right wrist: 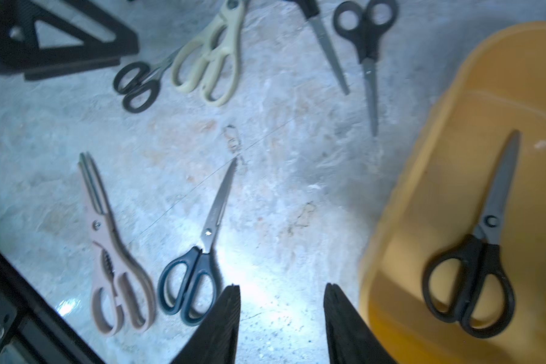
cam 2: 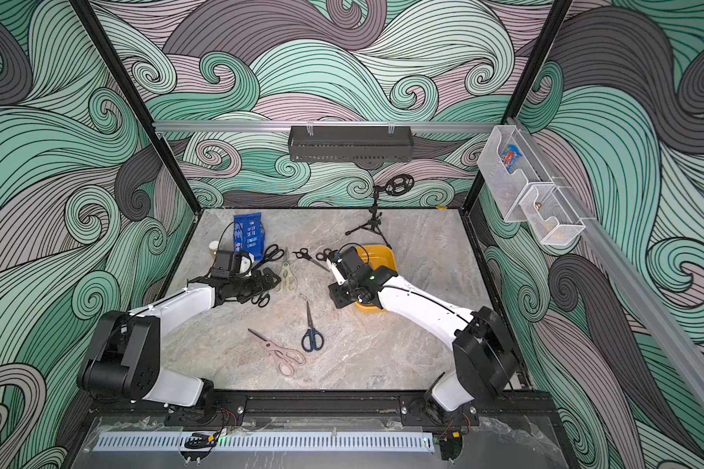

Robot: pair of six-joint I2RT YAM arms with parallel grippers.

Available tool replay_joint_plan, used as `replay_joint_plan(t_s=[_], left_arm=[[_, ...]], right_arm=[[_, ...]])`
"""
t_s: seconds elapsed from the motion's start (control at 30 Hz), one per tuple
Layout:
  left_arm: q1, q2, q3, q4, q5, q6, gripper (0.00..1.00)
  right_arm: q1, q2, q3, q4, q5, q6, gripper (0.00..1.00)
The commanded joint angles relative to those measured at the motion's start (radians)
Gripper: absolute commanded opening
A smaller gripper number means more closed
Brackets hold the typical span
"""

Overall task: Put the scissors into the storage box
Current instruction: Pick up the scissors from the center of the board.

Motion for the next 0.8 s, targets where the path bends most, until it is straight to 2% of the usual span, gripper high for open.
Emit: replay_joint_plan(t_s=[0.0, 0.17, 0.4, 0.77], left_arm=[[0.046, -0.029, 0.010, 0.014, 0.026, -0.010, 0.95], [0.101, -0.036, -0.006, 0.038, 0.036, -0.027, 0.95], [0.126, -0.073, -0.016, 0.050, 0.049, -0.035, 0.95], [0.131, -0.074, -0.017, 0.053, 0.063, -0.036, 0.95]], right_arm=[[0.071, 0.016, -0.029, -0.023, -0.027, 0.025, 0.47], [0.175, 0.078, -0.063, -0.023, -0.007, 0.039, 0.45], [0.269, 0.175, -0.063, -0.021, 0.046, 0.055, 0.43], [0.279, 0.258, -0.024, -0.023, 0.123, 0.086, 0.38]])
